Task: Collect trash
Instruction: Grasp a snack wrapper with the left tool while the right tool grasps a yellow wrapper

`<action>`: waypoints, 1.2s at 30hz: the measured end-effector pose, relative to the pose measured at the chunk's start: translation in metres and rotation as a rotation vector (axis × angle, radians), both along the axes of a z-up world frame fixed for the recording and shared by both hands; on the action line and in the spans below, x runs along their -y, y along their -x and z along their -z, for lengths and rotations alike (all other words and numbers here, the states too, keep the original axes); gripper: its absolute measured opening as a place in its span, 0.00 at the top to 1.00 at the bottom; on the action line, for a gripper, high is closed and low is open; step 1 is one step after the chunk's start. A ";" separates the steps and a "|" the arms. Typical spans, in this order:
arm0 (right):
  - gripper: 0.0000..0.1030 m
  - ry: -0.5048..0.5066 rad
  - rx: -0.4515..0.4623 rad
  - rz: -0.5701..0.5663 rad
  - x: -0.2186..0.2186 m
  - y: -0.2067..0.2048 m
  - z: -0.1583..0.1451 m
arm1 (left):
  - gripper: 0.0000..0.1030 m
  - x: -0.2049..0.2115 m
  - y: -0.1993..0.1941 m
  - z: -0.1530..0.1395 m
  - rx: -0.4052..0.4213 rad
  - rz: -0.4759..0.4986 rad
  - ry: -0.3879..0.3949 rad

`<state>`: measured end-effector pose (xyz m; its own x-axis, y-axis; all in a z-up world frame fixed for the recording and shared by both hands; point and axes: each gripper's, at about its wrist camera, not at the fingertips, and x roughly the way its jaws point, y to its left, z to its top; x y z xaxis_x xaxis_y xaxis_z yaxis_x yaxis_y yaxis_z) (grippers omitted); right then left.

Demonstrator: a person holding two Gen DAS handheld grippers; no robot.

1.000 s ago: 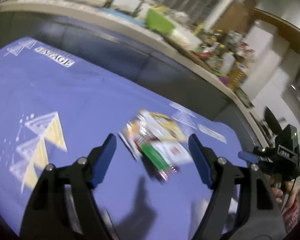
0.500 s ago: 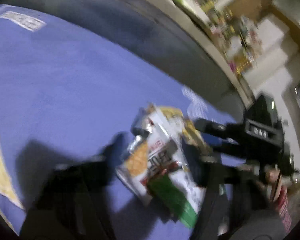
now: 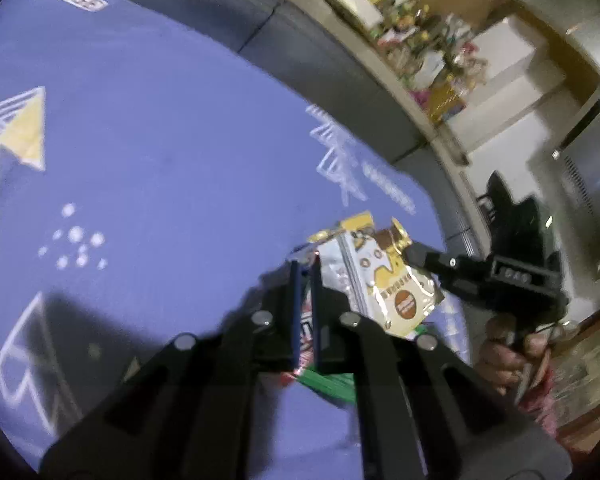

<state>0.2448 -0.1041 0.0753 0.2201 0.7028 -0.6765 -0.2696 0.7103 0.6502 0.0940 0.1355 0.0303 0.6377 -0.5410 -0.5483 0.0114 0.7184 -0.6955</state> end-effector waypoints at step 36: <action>0.23 -0.183 -0.252 0.286 0.135 0.008 0.041 | 0.75 0.064 -0.034 -0.011 -0.133 0.016 -0.359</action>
